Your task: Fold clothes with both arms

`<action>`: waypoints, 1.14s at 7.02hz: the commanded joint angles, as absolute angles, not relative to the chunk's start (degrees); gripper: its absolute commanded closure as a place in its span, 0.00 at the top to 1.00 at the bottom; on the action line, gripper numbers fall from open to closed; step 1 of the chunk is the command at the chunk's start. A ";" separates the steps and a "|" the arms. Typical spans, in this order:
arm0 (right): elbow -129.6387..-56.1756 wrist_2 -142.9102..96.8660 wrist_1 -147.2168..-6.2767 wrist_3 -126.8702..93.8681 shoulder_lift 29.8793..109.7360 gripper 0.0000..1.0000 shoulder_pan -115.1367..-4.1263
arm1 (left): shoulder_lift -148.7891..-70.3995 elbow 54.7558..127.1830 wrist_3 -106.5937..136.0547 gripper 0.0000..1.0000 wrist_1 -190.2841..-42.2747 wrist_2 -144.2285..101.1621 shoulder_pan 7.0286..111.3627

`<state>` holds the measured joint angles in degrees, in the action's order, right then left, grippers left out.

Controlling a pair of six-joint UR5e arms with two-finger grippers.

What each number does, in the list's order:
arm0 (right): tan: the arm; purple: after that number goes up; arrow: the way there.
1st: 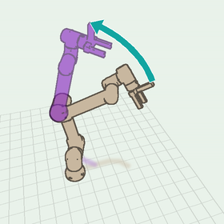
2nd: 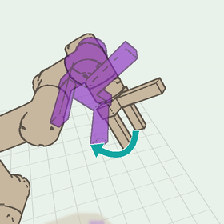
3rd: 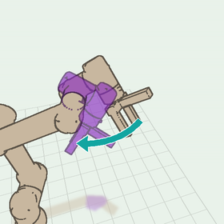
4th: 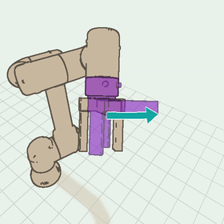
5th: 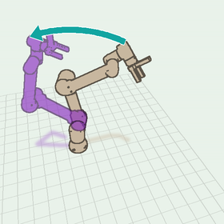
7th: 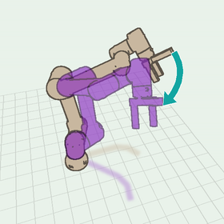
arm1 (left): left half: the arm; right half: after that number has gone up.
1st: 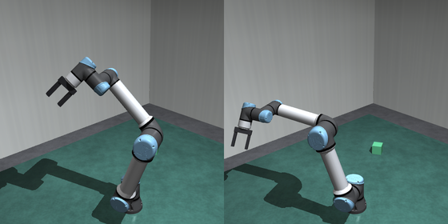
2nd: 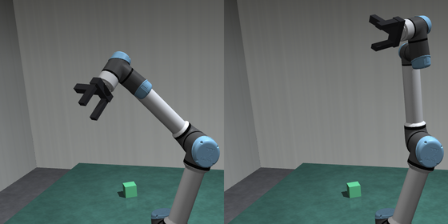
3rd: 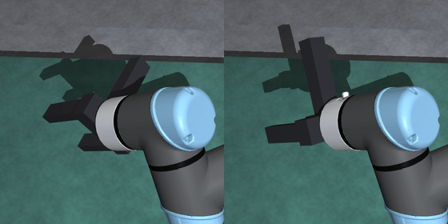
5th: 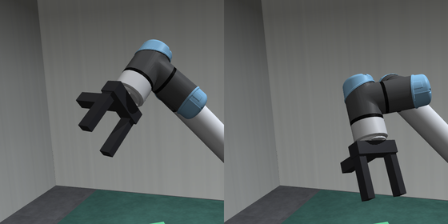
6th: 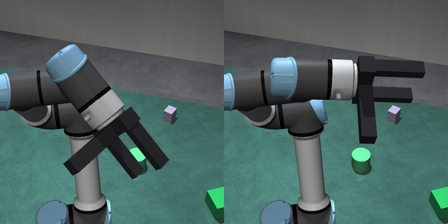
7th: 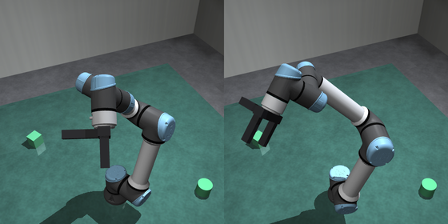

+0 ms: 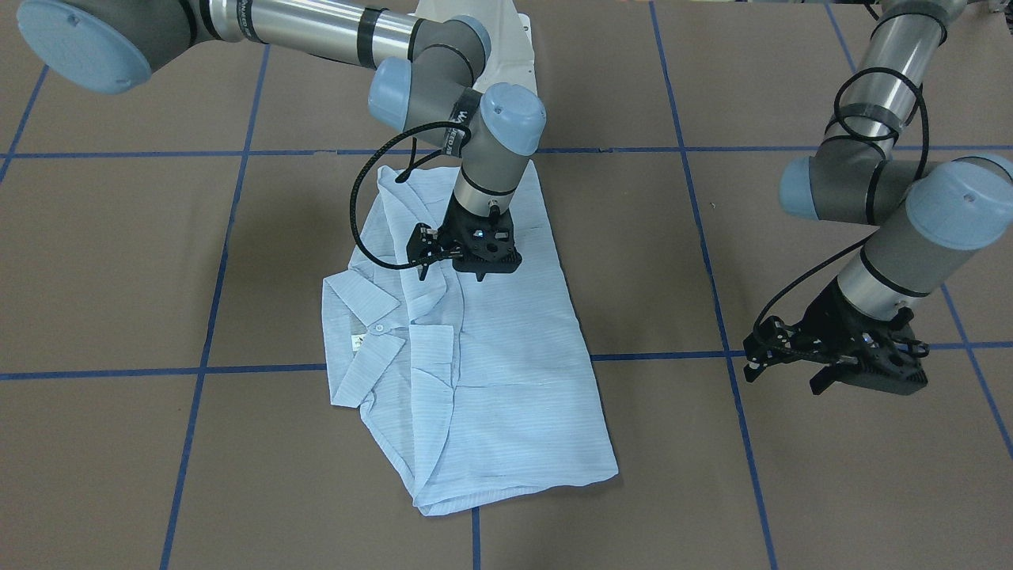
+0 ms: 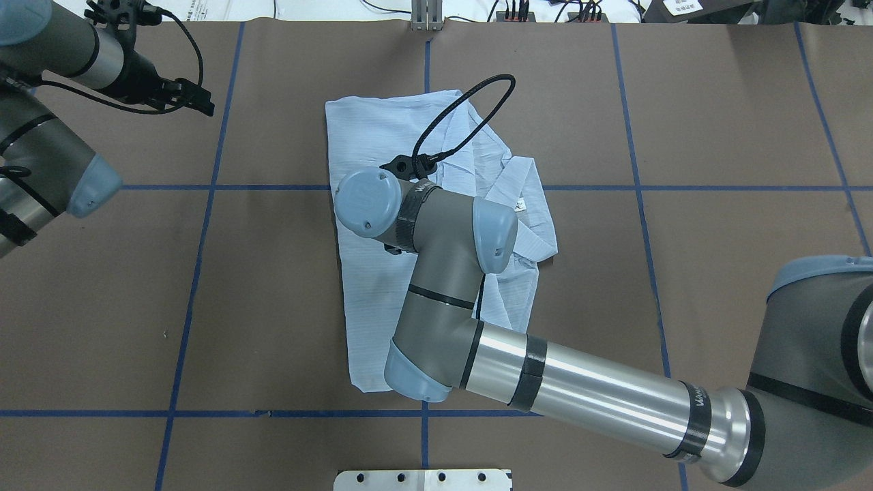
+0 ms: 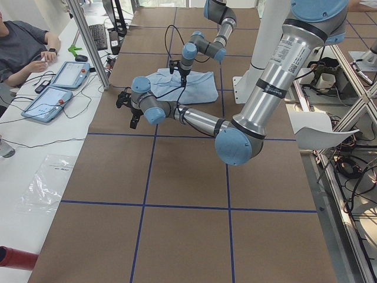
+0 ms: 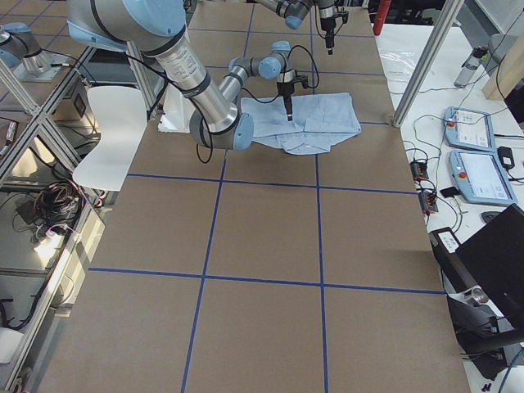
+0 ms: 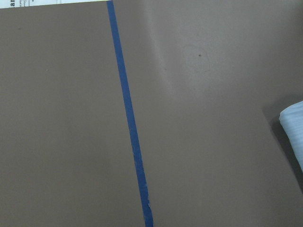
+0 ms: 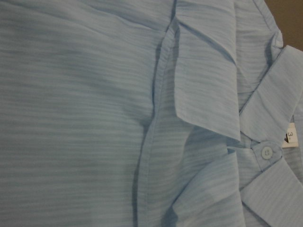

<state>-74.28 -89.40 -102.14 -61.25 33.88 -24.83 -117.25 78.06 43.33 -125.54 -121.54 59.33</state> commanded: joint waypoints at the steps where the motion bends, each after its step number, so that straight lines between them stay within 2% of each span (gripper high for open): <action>1: -72.42 -87.45 -102.74 -58.63 33.66 1.00 -24.43 | -117.25 78.05 43.33 1.00 -125.60 -121.64 59.33; 8: -71.45 -84.21 -107.21 -53.80 33.22 1.00 -24.70 | -117.33 78.05 43.33 1.00 -125.60 -121.46 58.80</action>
<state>-71.34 -84.93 -105.82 -54.84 33.21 -24.59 -117.26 78.01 43.33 -125.60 -121.50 58.93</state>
